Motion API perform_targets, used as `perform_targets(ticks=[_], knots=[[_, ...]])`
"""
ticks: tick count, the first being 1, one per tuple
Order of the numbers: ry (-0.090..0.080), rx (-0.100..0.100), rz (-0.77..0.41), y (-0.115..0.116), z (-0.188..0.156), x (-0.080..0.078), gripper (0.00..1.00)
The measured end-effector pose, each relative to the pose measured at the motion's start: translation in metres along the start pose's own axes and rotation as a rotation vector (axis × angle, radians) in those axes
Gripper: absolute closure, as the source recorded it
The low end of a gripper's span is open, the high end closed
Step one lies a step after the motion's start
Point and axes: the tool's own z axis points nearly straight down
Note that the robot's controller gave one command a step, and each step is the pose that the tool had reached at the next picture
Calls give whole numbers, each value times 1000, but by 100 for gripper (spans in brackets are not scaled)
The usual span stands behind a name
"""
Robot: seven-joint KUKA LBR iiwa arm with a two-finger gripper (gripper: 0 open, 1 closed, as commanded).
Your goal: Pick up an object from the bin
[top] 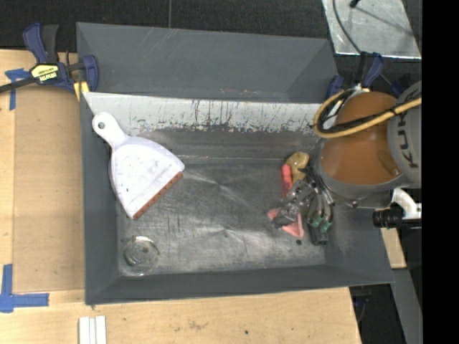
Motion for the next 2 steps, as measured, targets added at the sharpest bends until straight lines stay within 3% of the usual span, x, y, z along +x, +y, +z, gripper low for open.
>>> perform_targets(ticks=[1, 2], knots=[[-10, -5, 8, -4, -36, 12, 100], [-18, -9, 61, -11, -2, -16, 100]])
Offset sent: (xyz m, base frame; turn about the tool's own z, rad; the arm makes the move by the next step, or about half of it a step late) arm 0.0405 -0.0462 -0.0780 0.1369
